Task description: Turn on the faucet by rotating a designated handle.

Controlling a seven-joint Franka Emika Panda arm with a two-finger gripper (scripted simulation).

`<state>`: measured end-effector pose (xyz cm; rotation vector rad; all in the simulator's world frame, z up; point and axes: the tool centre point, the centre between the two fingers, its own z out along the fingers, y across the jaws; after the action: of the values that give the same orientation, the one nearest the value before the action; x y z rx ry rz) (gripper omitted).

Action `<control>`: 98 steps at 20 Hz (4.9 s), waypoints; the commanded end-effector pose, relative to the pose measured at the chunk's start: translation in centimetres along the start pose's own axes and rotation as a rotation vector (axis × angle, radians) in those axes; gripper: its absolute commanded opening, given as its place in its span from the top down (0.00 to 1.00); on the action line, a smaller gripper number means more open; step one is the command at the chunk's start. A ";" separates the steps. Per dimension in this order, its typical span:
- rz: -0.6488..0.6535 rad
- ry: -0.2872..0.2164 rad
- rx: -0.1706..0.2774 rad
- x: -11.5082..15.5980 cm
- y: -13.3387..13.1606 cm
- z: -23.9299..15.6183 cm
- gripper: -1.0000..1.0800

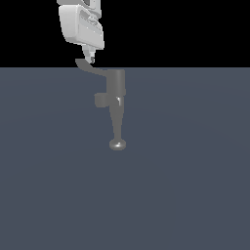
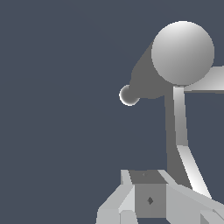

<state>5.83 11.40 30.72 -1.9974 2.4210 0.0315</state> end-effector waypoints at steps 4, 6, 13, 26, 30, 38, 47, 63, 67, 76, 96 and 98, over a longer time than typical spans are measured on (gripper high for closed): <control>0.048 0.012 0.012 -0.6 -0.6 0.6 1.00; 0.055 0.014 0.013 -0.6 -0.6 0.7 1.00; 0.056 0.014 0.014 -0.7 -0.4 0.7 1.00; 0.056 0.014 0.014 -0.8 2.9 0.8 1.00; 0.057 0.014 0.014 -0.8 3.9 0.8 1.00; 0.057 0.014 0.014 -0.9 6.0 0.8 1.00; 0.063 0.013 0.020 -0.4 7.2 0.7 1.00; 0.060 0.014 0.017 2.3 10.7 0.8 1.00; 0.059 0.014 0.016 3.1 11.6 0.8 1.00; 0.058 0.014 0.015 4.7 13.7 0.8 1.00; 0.057 0.014 0.014 13.7 14.2 0.7 1.00; 0.030 0.014 0.020 11.8 14.4 0.6 1.00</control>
<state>-10.52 2.55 30.10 -1.9594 2.4502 -0.0049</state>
